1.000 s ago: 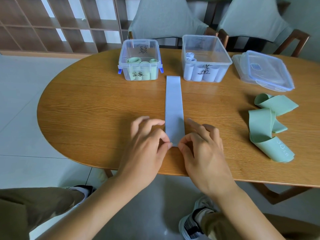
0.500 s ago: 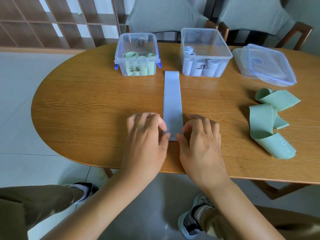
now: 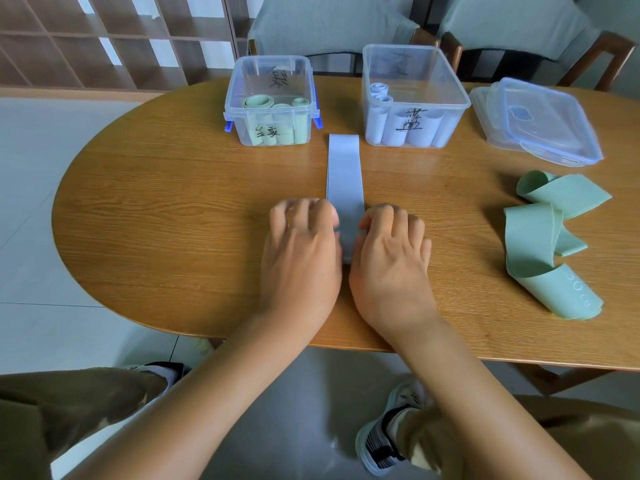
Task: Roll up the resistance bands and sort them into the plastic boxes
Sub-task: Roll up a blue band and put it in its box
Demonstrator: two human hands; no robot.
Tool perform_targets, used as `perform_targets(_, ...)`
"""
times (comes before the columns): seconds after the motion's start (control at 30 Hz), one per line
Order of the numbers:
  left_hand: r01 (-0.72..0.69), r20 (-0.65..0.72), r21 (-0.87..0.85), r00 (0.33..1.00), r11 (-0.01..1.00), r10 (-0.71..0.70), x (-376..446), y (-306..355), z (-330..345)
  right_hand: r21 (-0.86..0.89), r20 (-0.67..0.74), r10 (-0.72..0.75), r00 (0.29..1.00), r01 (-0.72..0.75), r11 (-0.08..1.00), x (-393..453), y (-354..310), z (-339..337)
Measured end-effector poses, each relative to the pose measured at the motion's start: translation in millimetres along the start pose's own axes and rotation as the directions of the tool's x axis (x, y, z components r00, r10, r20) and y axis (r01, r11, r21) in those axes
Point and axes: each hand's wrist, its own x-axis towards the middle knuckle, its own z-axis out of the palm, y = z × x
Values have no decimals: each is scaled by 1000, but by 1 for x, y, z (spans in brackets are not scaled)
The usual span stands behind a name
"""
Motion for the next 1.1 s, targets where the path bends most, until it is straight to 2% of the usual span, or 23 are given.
perform_targets(0.3,56,-25,24,998,998,-56,32,-3,24,26,28,71,997,-72,997,35,-3,11)
perform_targets(0.47,109,27,-7,994,994,-108,50,-4,30,81,32,113,993,-115,990,52,-8,14)
perform_targets(0.73,161,4,-71,987,984,-161,81,-15,46,-2,28,187,982,-187,982,91,-8,27)
perform_targets(0.87,188,36,-228,982,955,-185,95,-25,51,-70,11,190,982,-189,980,109,-7,33)
perform_targets(1.0,198,29,-444,978,874,-207,89,-33,40,-167,-19,194,981,-195,966,120,-7,37)
perform_targets(1.1,168,88,-508,986,845,-143,69,-39,23,-208,-29,189,982,-191,959,125,-9,39)
